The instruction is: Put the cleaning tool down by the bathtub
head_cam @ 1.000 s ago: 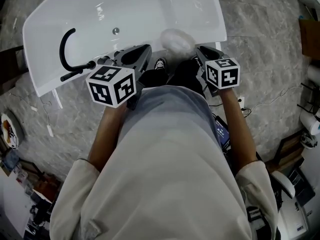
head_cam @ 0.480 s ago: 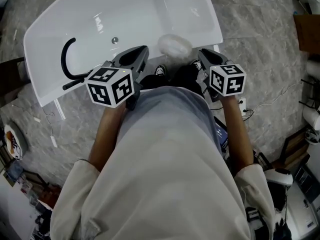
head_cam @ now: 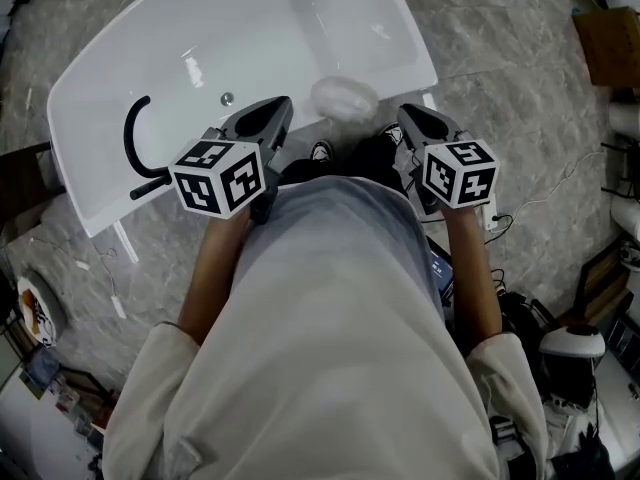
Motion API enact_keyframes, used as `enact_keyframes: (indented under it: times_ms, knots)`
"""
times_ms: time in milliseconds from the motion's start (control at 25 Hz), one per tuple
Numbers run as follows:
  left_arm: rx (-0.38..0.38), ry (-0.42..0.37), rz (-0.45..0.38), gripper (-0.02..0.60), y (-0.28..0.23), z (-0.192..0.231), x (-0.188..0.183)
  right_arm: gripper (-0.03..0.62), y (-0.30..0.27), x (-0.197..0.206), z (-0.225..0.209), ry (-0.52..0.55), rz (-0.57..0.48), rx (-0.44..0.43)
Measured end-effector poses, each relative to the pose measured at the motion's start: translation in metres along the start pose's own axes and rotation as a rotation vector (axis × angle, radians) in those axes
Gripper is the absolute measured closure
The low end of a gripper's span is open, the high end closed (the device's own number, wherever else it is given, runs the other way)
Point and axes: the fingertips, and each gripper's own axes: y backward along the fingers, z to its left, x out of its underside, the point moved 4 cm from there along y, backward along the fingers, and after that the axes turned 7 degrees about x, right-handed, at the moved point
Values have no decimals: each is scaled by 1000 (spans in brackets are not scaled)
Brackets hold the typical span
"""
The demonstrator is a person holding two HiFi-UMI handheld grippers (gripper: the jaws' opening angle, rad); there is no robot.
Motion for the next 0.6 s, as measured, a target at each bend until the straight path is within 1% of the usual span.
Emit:
enact_keyframes:
  times_ms: [240, 440, 600]
  knots:
    - [10, -16, -10, 577, 9, 3, 0, 567, 20, -1, 11, -45, -54, 25]
    - [25, -39, -62, 577, 17, 3, -5, 572, 32, 1, 15, -58, -95, 70]
    - [15, -59, -45, 577, 18, 6, -1, 582, 34, 2, 21, -66, -113, 78]
